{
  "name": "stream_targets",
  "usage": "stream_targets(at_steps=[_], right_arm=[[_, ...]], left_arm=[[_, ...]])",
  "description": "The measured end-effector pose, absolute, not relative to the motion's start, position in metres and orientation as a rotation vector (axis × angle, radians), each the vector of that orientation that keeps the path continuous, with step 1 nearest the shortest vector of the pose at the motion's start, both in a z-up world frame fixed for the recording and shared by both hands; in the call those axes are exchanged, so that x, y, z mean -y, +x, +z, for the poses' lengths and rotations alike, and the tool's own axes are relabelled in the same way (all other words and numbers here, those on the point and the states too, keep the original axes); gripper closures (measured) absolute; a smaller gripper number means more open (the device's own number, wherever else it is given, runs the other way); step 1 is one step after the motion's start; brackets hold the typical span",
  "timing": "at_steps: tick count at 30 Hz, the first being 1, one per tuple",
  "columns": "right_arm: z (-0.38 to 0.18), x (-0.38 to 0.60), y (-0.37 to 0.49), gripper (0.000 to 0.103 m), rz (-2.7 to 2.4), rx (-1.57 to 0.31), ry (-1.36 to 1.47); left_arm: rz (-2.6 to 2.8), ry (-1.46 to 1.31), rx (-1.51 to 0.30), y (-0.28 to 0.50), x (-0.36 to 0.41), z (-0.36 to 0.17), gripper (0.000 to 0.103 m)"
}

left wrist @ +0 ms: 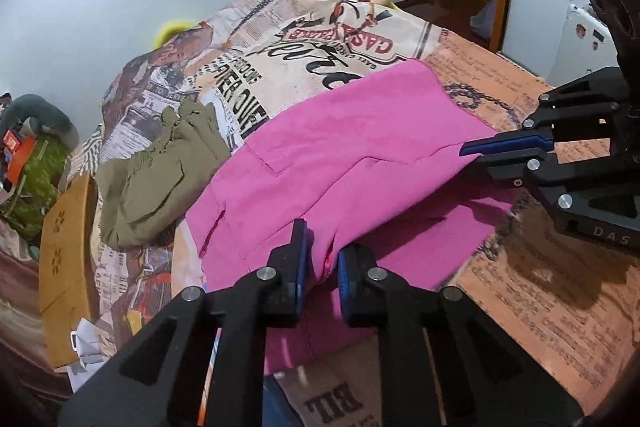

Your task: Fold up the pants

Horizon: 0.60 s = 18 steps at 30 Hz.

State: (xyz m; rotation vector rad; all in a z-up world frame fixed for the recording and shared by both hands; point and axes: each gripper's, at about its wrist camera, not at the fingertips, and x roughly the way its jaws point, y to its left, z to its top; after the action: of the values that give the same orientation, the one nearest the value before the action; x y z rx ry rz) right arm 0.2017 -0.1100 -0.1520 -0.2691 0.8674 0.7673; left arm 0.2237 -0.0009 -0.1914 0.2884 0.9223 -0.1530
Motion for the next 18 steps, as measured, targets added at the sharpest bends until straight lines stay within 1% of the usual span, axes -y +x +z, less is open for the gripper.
stream_targets(at_steps=[8,11,14,16,18], right_arm=[[-0.161,0.114,0.191,0.097,0.787,-0.919,-0.250],[-0.169,0.115,0.192,0.097,0.777,-0.954,-0.240],[-0.174,0.118,0.195,0.096,0.771,-1.007,-0.215],[-0.175,0.123,0.195,0.094,0.763,-1.030,-0.203],[-0.173,0.127,0.195,0.088,0.762,-1.041,-0.192]], left_arm=[[-0.171,0.287,-0.950,0.210,0.005,-0.198,0.089],[-0.179,0.297,-0.965,0.208,0.007,-0.202,0.087],[-0.187,0.279,-0.982,0.204,0.004,-0.201,0.073],[-0.189,0.256,-0.988,0.201,0.000,-0.198,0.043],[-0.193,0.210,-0.989,0.197,-0.008,-0.194,0.033]])
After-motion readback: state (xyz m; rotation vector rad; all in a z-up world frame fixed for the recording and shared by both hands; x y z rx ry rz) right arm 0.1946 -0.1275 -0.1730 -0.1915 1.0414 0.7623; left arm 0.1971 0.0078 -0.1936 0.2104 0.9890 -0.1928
